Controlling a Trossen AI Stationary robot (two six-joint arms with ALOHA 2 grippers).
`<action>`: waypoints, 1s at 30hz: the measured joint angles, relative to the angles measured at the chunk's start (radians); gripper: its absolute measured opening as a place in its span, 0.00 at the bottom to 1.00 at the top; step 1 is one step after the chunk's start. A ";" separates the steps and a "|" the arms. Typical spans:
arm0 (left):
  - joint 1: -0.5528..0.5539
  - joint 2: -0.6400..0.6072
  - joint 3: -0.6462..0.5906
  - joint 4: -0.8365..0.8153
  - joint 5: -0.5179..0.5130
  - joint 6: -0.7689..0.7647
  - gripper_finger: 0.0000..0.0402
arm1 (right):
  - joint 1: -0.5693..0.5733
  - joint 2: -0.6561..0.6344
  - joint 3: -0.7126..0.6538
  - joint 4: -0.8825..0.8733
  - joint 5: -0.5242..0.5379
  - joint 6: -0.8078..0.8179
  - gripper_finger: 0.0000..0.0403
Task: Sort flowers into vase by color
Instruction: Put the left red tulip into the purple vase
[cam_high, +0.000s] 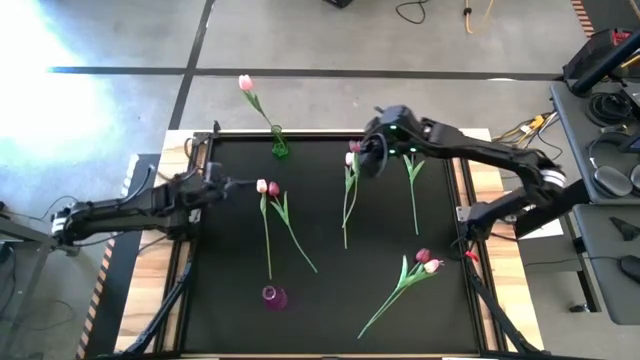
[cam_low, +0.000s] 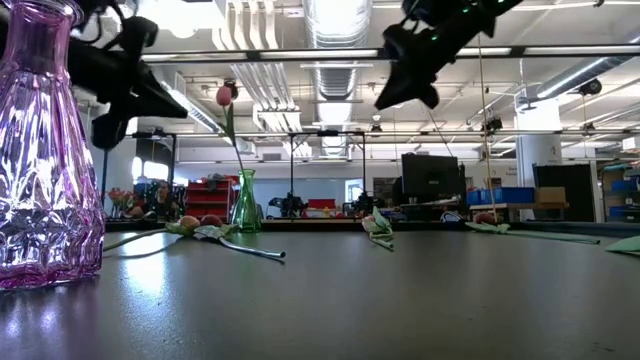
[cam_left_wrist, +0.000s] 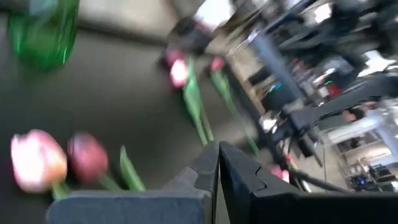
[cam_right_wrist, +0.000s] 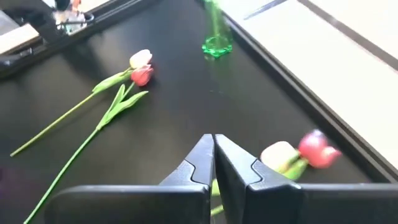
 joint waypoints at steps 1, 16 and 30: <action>-0.002 0.047 0.034 -0.034 0.021 -0.055 0.00 | -0.008 -0.030 -0.018 -0.004 -0.001 0.006 0.02; -0.078 0.899 0.688 -0.603 0.063 -0.454 0.00 | -0.127 -0.322 -0.164 -0.128 -0.070 -0.112 0.02; -0.072 1.219 0.819 -0.602 0.222 -0.524 0.03 | -0.142 -0.350 -0.164 -0.217 -0.098 -0.277 0.02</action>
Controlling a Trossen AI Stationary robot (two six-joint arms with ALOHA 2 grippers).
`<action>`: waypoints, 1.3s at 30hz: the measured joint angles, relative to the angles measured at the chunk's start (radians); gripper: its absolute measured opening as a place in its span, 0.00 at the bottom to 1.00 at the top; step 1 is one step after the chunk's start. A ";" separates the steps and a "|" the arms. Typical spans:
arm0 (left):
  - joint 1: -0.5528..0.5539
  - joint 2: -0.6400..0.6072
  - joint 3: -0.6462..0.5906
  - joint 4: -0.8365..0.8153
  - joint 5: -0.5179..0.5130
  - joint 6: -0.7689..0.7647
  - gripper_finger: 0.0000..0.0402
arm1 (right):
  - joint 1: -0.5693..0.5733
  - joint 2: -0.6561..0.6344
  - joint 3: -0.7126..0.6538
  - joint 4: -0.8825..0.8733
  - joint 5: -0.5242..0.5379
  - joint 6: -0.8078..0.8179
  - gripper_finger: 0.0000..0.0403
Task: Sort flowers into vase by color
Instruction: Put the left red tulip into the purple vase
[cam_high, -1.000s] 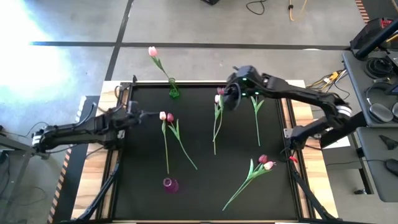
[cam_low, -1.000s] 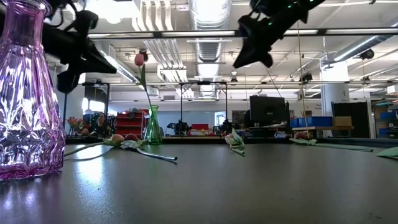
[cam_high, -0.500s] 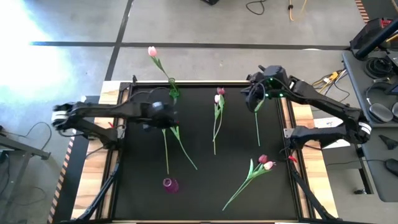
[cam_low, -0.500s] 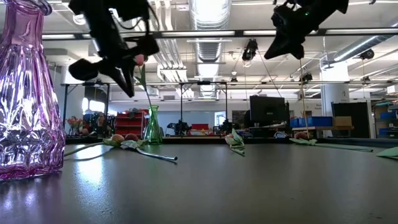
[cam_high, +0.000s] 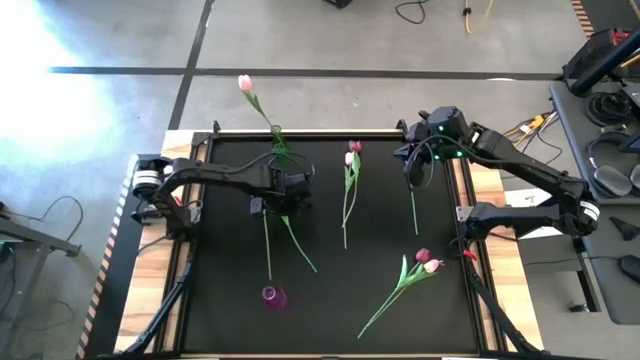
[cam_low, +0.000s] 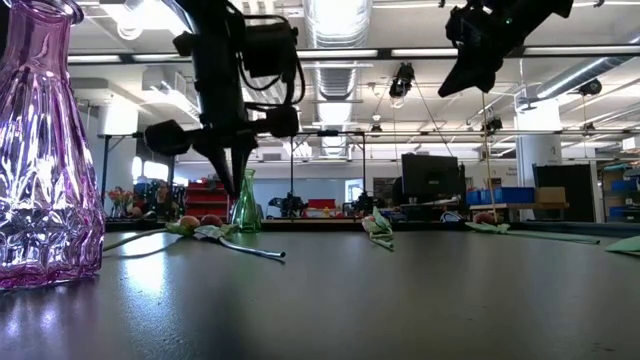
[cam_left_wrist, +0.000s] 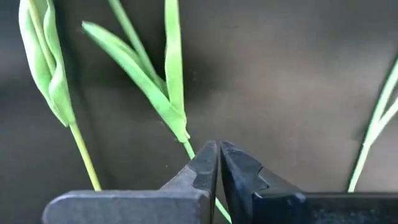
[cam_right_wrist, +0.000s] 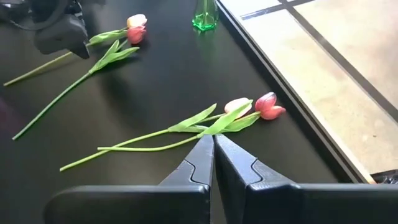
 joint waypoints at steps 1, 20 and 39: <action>0.000 0.004 -0.005 -0.006 0.006 -0.017 0.05 | 0.000 0.000 0.000 0.000 -0.007 -0.004 0.02; 0.079 0.008 -0.169 0.215 -0.044 -0.126 0.46 | 0.000 0.000 0.000 0.006 -0.051 -0.042 0.02; 0.105 0.009 -0.215 0.217 -0.087 -0.020 0.13 | 0.000 0.000 0.001 0.009 -0.050 -0.042 0.02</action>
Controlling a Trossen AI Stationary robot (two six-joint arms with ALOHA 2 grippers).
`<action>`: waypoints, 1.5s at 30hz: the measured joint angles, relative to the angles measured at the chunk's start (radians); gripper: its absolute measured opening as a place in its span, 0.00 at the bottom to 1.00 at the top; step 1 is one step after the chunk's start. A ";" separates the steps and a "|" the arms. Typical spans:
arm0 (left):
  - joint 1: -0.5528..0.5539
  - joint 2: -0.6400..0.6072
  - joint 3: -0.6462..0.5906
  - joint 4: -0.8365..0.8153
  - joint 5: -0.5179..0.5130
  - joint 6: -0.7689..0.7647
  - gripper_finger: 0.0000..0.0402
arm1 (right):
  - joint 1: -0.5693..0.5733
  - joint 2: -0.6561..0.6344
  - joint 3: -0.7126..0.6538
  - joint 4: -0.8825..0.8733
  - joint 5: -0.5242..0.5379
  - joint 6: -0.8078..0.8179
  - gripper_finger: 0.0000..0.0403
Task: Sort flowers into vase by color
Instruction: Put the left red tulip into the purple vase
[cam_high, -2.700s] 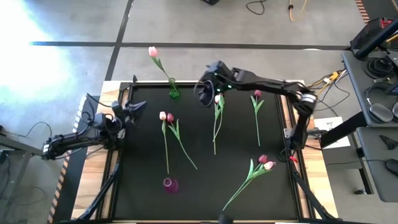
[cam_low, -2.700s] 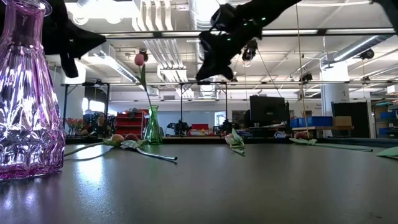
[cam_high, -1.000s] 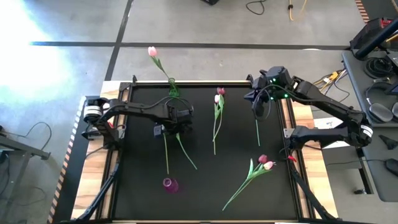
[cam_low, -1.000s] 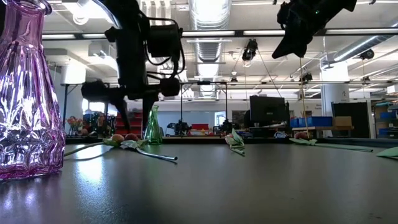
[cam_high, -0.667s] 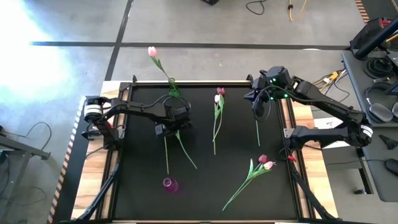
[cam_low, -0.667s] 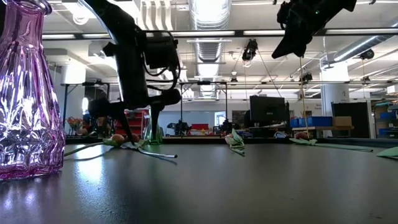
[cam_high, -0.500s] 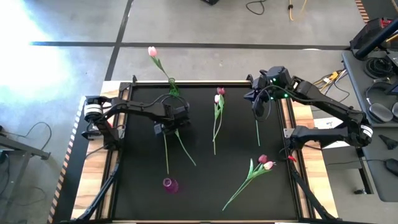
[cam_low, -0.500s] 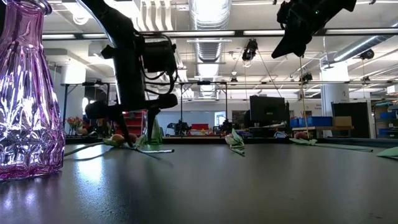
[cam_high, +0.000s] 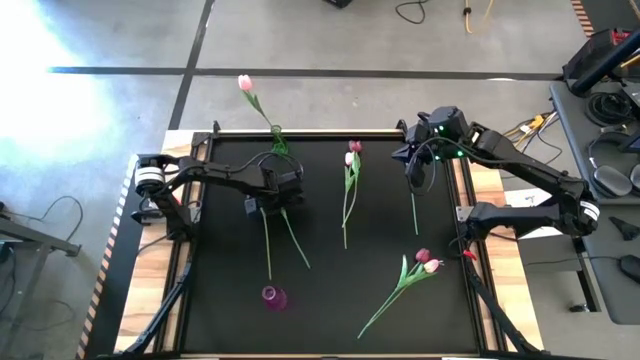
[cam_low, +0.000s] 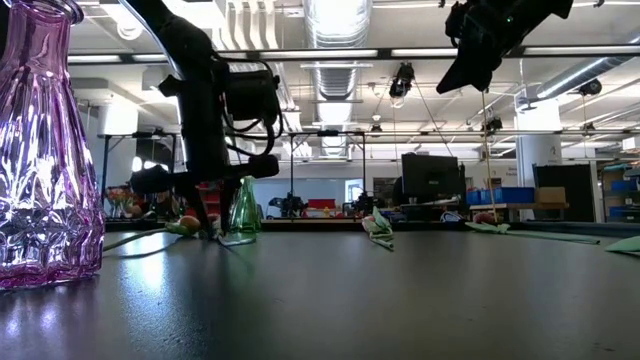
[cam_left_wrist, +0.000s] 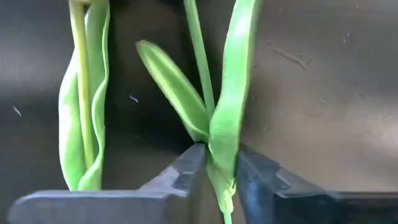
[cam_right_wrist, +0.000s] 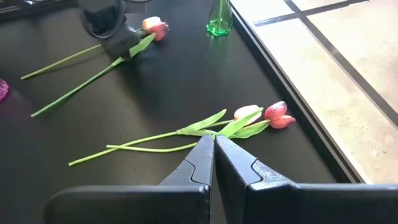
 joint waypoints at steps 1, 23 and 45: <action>0.000 0.000 -0.003 0.000 -0.004 0.018 0.08 | 0.000 0.000 0.000 0.000 0.000 0.000 0.02; -0.482 -0.411 0.044 0.000 -0.672 0.188 0.00 | 0.001 -0.039 0.004 0.033 0.011 0.171 0.02; -1.132 -0.285 0.445 0.085 -1.346 0.800 0.00 | 0.001 -0.070 0.264 0.062 0.169 0.272 0.02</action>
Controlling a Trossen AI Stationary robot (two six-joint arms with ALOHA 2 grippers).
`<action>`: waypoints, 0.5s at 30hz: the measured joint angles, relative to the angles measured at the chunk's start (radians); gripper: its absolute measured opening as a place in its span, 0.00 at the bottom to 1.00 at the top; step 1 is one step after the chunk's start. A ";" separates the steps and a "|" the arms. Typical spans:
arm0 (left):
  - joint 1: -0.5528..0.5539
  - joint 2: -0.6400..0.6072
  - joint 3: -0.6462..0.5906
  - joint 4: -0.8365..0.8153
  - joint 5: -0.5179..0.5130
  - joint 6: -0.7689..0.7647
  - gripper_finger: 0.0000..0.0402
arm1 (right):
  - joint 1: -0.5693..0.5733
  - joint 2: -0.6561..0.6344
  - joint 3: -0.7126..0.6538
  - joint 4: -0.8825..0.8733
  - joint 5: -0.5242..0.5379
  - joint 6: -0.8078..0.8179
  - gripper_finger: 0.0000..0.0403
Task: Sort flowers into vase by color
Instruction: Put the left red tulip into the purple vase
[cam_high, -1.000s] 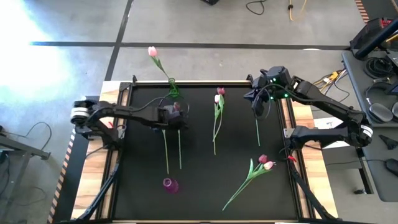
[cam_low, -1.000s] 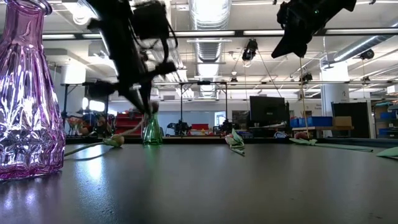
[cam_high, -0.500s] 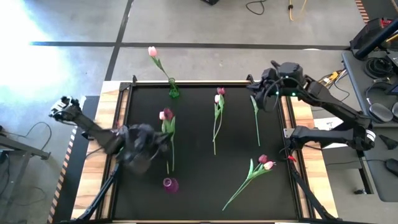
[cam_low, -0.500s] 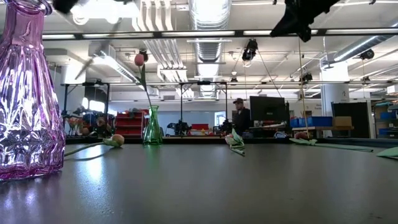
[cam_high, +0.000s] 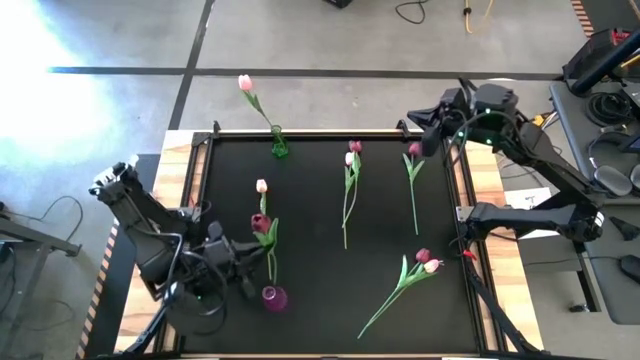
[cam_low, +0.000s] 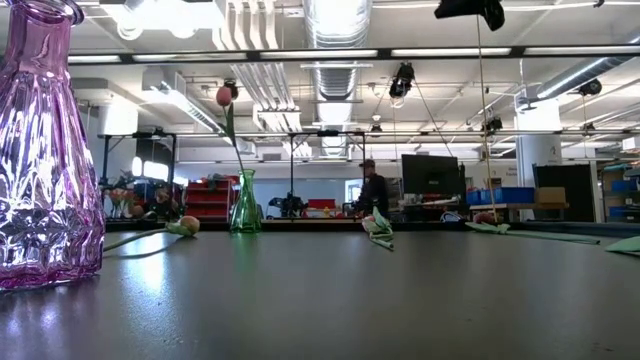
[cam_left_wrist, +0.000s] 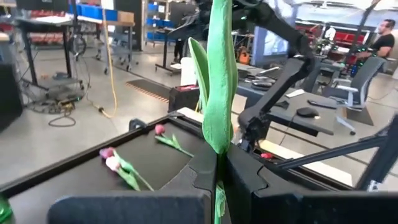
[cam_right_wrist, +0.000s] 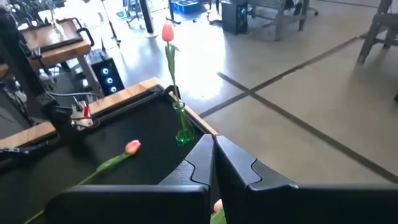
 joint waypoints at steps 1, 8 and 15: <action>-0.008 0.013 0.027 -0.018 -0.008 0.001 0.00 | 0.000 0.002 0.004 -0.002 0.000 0.003 0.02; -0.075 0.080 0.073 -0.099 -0.078 -0.119 0.00 | 0.000 0.006 0.005 -0.002 0.000 0.006 0.02; -0.092 0.119 0.021 -0.135 -0.119 -0.218 0.00 | 0.000 0.013 0.004 -0.001 -0.001 0.000 0.02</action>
